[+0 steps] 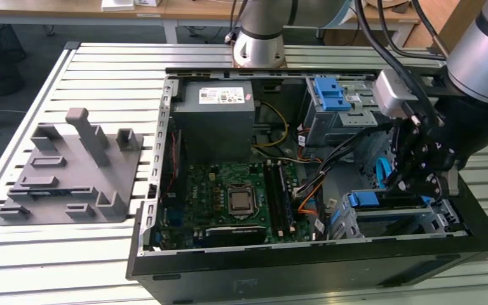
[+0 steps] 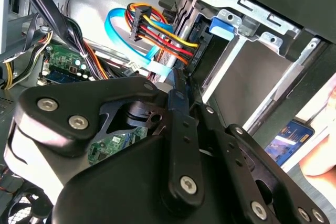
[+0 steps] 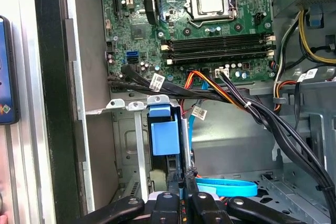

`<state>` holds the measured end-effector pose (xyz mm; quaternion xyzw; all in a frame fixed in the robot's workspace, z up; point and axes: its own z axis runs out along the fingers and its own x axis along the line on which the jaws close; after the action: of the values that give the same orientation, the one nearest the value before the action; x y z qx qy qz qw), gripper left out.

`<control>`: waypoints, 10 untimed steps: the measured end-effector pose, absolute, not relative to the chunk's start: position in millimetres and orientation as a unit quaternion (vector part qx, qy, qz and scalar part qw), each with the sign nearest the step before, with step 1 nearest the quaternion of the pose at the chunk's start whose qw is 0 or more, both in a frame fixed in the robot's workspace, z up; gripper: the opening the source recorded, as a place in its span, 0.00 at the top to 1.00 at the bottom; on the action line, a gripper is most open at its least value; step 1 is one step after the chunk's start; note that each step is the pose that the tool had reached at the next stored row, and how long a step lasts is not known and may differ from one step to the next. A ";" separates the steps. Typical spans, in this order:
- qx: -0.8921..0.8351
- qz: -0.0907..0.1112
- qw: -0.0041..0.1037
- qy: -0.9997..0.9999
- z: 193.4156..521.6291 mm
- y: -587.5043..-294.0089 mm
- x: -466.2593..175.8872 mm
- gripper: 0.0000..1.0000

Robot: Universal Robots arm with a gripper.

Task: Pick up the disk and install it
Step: 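Insert the second disk wire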

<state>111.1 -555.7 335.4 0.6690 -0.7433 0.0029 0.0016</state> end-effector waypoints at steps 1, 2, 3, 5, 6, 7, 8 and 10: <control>0.669 0.003 0.001 -0.743 335.1 -555.9 111.3 0.84; 0.669 0.002 0.001 -0.743 334.8 -556.1 111.5 0.84; 0.669 0.002 0.001 -0.743 334.4 -556.4 111.7 0.84; 0.669 0.001 0.001 -0.743 333.5 -557.1 112.1 0.84; 0.669 0.001 0.001 -0.743 333.1 -557.4 112.3 0.84; 0.669 0.001 0.001 -0.743 332.5 -557.9 112.6 0.84; 0.669 0.001 0.001 -0.743 331.9 -558.3 112.9 0.84; 0.669 0.001 0.001 -0.743 331.4 -558.6 113.2 0.84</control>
<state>113.2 -558.6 331.4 0.6688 -0.7434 0.0010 0.0006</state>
